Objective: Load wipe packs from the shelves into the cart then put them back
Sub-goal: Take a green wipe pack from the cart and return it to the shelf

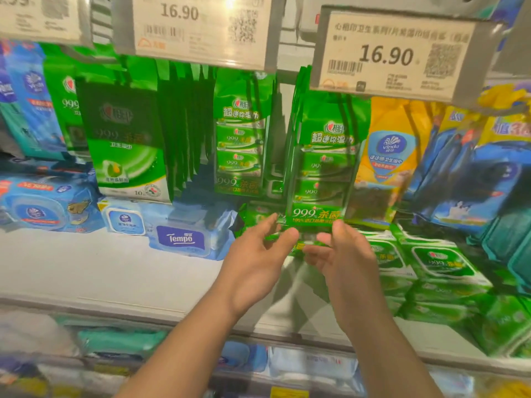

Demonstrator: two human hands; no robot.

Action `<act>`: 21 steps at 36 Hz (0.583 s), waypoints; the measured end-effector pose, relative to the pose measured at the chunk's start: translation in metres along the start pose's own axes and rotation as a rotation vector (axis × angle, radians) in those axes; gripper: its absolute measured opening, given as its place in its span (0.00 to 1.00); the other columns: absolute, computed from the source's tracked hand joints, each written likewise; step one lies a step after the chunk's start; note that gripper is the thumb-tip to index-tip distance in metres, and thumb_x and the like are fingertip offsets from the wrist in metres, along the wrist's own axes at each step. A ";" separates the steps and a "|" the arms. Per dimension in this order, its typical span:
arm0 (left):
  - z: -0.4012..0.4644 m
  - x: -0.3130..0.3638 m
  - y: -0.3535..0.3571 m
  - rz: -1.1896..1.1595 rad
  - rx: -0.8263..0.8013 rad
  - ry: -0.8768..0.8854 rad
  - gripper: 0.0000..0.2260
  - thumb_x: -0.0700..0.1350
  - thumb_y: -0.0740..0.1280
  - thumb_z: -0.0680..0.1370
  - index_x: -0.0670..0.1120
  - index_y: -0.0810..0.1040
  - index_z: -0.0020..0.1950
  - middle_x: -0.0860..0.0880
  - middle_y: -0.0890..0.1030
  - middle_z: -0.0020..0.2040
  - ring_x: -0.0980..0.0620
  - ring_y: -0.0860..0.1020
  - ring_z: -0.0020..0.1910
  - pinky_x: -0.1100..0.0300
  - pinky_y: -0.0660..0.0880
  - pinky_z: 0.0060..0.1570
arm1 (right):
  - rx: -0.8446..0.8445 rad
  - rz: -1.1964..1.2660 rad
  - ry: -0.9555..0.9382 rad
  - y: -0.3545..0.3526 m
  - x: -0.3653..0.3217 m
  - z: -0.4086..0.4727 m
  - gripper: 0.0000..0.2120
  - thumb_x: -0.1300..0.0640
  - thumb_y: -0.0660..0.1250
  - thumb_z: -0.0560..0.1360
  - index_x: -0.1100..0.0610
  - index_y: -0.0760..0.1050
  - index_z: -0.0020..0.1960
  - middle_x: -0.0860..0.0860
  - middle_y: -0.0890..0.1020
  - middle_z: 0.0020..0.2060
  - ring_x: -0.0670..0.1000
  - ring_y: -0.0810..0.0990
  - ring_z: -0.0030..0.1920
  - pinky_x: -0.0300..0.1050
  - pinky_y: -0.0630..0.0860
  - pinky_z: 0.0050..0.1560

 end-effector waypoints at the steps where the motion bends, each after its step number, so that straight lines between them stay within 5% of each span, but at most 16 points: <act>1: -0.005 -0.001 -0.001 0.021 0.009 -0.002 0.27 0.58 0.67 0.80 0.54 0.69 0.78 0.62 0.77 0.62 0.72 0.75 0.52 0.71 0.70 0.56 | -0.018 -0.004 0.000 -0.002 0.001 -0.004 0.11 0.49 0.63 0.82 0.56 0.74 0.59 0.56 0.78 0.47 0.55 0.84 0.41 0.53 0.79 0.45; 3: -0.014 -0.005 -0.003 0.066 0.035 -0.014 0.26 0.58 0.67 0.80 0.55 0.69 0.77 0.61 0.77 0.64 0.70 0.75 0.55 0.69 0.69 0.57 | -0.045 -0.014 0.007 -0.005 0.005 -0.013 0.07 0.53 0.62 0.83 0.54 0.74 0.48 0.55 0.78 0.43 0.56 0.83 0.41 0.56 0.78 0.48; 10: -0.054 -0.023 -0.015 0.200 0.194 -0.040 0.30 0.65 0.66 0.73 0.57 0.74 0.73 0.61 0.79 0.65 0.61 0.76 0.63 0.53 0.73 0.67 | -0.094 -0.116 0.081 -0.015 0.032 -0.037 0.03 0.53 0.65 0.82 0.51 0.75 0.54 0.56 0.83 0.52 0.55 0.86 0.49 0.54 0.81 0.57; 14: -0.080 -0.036 -0.026 0.260 0.271 -0.066 0.29 0.64 0.67 0.76 0.56 0.72 0.76 0.59 0.77 0.67 0.61 0.74 0.66 0.55 0.71 0.69 | -0.227 -0.335 0.041 -0.011 0.046 -0.049 0.14 0.42 0.69 0.74 0.46 0.76 0.57 0.47 0.83 0.53 0.47 0.85 0.53 0.51 0.78 0.62; 18: -0.109 -0.045 -0.042 0.373 0.331 -0.086 0.27 0.59 0.67 0.79 0.54 0.70 0.77 0.58 0.75 0.69 0.60 0.72 0.68 0.64 0.67 0.66 | -0.364 -0.674 -0.043 -0.001 0.053 -0.064 0.14 0.44 0.67 0.78 0.45 0.74 0.62 0.35 0.78 0.52 0.38 0.78 0.55 0.30 0.69 0.53; 21: -0.131 -0.051 -0.058 0.482 0.337 -0.083 0.27 0.59 0.66 0.80 0.55 0.67 0.78 0.58 0.73 0.71 0.59 0.67 0.72 0.67 0.61 0.65 | -0.449 -0.857 -0.106 0.008 0.059 -0.078 0.20 0.44 0.67 0.78 0.49 0.73 0.67 0.44 0.79 0.63 0.45 0.77 0.62 0.39 0.69 0.62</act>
Point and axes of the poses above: each hand's wrist, its own z-axis towards the middle knuckle, its own y-axis out of the palm, x = y × z, the point moved 4 cm from there along z, towards the middle knuckle
